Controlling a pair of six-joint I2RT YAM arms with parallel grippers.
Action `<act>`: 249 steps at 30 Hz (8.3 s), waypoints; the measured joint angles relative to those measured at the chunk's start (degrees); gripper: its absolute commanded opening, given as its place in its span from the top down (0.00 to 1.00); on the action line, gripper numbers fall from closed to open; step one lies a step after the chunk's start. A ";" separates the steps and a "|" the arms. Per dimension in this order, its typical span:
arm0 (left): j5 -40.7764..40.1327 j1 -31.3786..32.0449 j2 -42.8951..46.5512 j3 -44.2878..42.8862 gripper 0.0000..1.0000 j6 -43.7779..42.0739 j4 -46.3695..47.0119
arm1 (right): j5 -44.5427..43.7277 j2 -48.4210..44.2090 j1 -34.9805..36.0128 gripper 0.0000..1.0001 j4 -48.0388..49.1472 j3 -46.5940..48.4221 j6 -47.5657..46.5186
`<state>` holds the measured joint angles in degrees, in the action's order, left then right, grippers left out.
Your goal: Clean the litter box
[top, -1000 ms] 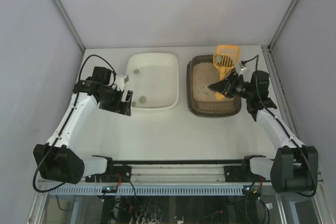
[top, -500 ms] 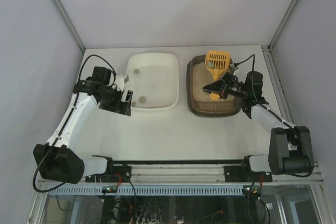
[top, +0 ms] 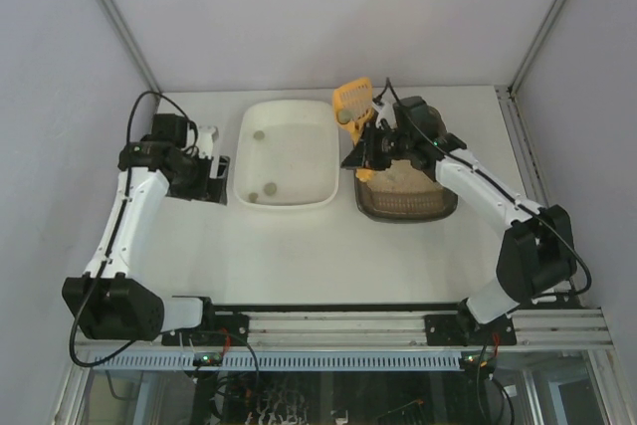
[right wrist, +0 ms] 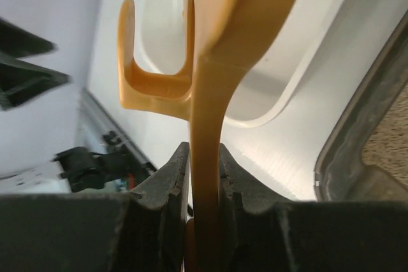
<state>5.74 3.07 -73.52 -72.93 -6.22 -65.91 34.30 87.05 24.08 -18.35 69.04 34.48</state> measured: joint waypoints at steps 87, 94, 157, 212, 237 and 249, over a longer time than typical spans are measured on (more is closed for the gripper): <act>5.62 15.02 -37.16 -52.94 0.00 -2.34 -13.66 | -28.87 26.51 -0.35 1.00 -70.99 33.31 -3.65; 5.62 15.02 -31.82 -50.53 0.00 -2.34 -13.03 | -24.30 28.87 -4.85 1.00 -70.10 35.23 -4.07; -2.60 15.02 -31.19 -46.51 0.00 -2.38 -11.39 | 12.57 9.92 -15.67 1.00 -15.28 -5.42 -0.87; -8.63 15.02 -17.18 -14.75 0.00 -1.95 -3.58 | 21.70 11.69 -16.44 1.00 98.64 -43.45 52.92; -9.88 15.02 -17.18 -14.49 0.00 -1.90 -3.63 | 17.64 -4.26 -20.81 1.00 66.53 -48.52 34.21; -10.23 15.02 -17.16 -14.01 0.00 -1.90 -3.61 | 24.46 1.40 -18.36 1.00 98.09 -48.92 55.01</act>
<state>-4.49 18.09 -90.67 -86.94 -8.12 -69.52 58.76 88.44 5.72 79.75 20.12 89.49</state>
